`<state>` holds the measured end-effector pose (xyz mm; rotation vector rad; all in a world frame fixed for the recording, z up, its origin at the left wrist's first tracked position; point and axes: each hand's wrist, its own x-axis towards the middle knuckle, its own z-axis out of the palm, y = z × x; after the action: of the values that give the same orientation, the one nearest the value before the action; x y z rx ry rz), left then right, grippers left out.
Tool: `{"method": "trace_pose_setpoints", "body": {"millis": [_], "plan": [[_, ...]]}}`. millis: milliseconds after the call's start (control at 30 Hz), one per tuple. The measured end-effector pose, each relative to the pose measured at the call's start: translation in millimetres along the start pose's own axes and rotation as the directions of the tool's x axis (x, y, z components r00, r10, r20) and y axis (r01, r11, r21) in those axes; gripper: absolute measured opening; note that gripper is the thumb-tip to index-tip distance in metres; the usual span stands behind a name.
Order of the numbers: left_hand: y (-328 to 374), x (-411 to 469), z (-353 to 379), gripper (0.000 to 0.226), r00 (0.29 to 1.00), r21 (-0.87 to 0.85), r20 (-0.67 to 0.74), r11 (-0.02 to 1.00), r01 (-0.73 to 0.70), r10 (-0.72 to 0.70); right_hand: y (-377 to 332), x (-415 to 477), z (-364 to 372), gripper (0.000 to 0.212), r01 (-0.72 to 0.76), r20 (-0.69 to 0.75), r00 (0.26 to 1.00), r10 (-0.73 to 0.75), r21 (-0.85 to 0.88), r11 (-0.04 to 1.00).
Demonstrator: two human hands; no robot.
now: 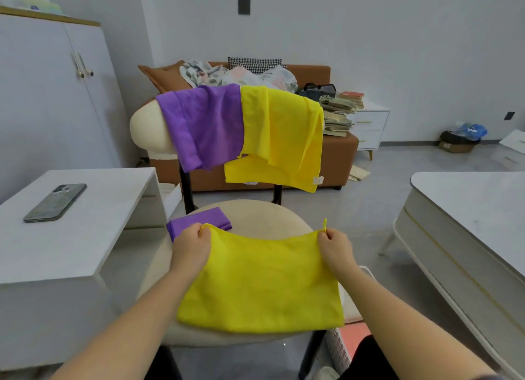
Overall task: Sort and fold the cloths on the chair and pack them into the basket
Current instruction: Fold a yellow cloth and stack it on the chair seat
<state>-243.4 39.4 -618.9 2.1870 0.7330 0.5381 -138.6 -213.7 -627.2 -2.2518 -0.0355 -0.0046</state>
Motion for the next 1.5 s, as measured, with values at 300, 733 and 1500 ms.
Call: {"method": "trace_pose_setpoints", "body": {"millis": [300, 733, 1500], "plan": [[-26, 18, 35, 0.023, 0.995, 0.212, 0.077, 0.976, 0.044, -0.062, 33, 22, 17, 0.034, -0.011, 0.044, 0.999, 0.014, -0.068, 0.998], [-37, 28, 42, 0.005, 0.930, 0.494, 0.338, 0.815, -0.305, 0.143, 36, 38, 13, 0.013, 0.211, 0.264, 0.958, -0.109, -0.396, 0.894], [-40, 49, 12, 0.018, 0.829, 0.127, 0.559, 0.989, -0.081, -0.004, 17, 60, 13, 0.012, -0.022, 0.454, 0.891, 0.016, 0.009, 1.000]]}}
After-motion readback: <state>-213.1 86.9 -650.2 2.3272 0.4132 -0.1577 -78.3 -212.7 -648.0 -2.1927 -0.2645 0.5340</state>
